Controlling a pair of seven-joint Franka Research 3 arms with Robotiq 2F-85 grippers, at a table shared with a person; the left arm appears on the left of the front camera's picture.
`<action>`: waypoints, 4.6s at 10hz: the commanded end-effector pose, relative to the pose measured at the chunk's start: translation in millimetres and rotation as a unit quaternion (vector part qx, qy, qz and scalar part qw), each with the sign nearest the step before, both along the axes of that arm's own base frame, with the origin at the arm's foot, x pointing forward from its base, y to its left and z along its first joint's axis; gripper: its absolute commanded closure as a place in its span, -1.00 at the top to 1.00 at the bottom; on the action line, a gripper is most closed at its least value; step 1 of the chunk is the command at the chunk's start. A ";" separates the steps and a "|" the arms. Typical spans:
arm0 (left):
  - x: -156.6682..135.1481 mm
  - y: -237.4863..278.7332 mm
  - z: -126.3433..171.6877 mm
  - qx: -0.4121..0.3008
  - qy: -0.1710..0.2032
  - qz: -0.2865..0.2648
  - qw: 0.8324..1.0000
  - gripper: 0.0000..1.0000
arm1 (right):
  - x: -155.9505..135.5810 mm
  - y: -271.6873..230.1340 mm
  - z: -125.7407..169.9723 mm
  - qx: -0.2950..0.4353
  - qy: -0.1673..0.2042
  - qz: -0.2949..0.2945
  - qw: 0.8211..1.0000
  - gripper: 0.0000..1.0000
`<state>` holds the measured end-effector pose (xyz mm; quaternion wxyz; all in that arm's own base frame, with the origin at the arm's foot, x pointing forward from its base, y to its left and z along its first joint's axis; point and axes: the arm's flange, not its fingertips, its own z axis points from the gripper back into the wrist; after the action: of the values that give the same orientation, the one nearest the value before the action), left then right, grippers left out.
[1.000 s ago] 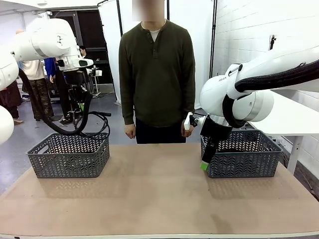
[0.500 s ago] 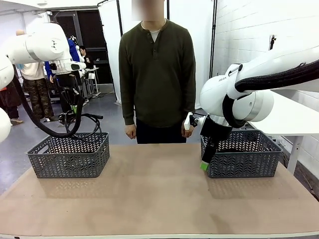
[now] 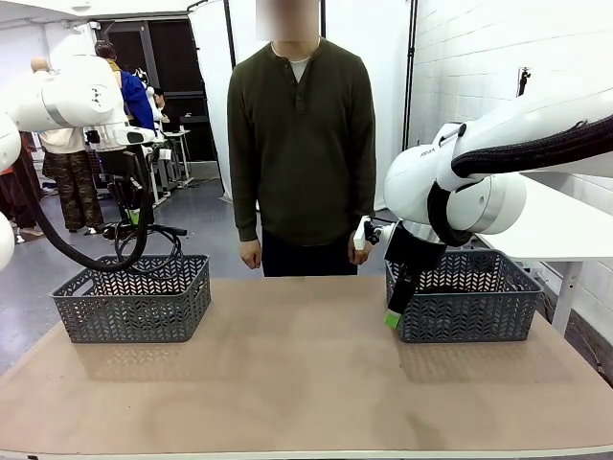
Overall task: Organize the cables according to human instructions.
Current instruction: Pick up a bundle of cables and place it in the basket indicated by the human.
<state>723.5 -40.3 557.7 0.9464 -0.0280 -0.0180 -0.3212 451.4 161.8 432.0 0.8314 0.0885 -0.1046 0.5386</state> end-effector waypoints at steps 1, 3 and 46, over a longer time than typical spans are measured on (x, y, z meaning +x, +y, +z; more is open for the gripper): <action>-24.8 5.1 -17.3 0.006 -0.001 -0.015 1.000 -1.00 | -0.3 -0.2 -0.3 -0.002 0.002 0.004 1.000 1.00; -27.9 9.1 -28.3 0.009 0.005 -0.015 1.000 -1.00 | -0.3 -0.2 -0.3 -0.002 0.002 0.004 1.000 1.00; -105.6 -52.7 14.4 -0.058 -0.060 0.042 0.996 1.00 | -0.3 -0.2 -0.3 -0.002 0.002 0.004 1.000 1.00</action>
<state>605.2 -96.3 570.4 0.9533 -0.0593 -0.0918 -0.2815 451.4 161.9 431.9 0.8313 0.0885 -0.1045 0.5387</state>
